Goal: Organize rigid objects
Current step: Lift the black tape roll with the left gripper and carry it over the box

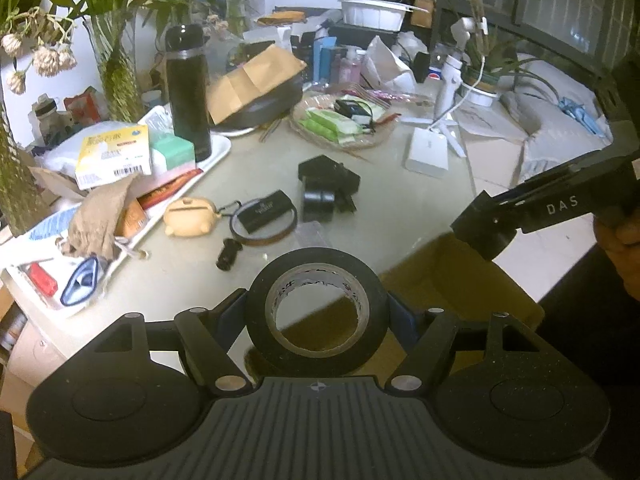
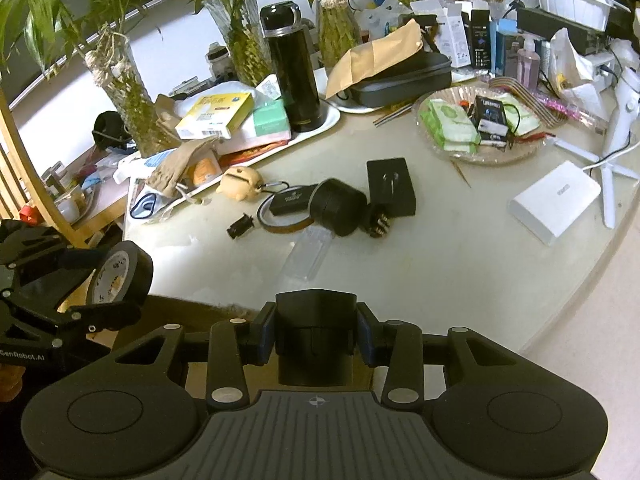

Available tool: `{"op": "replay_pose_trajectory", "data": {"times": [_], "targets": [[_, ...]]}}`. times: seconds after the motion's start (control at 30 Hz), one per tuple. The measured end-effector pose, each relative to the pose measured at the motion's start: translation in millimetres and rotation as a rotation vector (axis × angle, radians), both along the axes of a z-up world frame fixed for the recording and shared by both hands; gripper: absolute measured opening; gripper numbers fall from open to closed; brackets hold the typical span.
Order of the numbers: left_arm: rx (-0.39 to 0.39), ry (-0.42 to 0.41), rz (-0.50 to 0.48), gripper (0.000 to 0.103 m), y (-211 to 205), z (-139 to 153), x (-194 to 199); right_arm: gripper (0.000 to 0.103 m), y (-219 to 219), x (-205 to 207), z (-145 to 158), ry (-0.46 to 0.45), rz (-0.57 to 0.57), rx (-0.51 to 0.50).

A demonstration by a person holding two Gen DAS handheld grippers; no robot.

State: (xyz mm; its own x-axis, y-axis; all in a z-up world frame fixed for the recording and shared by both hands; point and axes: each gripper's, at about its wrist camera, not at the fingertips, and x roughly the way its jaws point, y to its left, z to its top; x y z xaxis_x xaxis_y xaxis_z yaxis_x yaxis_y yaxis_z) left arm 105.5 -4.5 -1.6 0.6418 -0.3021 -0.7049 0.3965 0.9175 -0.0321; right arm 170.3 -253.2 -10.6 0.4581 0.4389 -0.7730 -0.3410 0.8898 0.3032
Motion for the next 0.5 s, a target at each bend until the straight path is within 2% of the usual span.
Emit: {"op": "replay_pose_trajectory", "data": {"times": [0.5], "targets": [[0.019,0.078,-0.019,0.073,-11,-20,-10,0.043,11,-16,-16,0.050,0.026,0.003]]}}
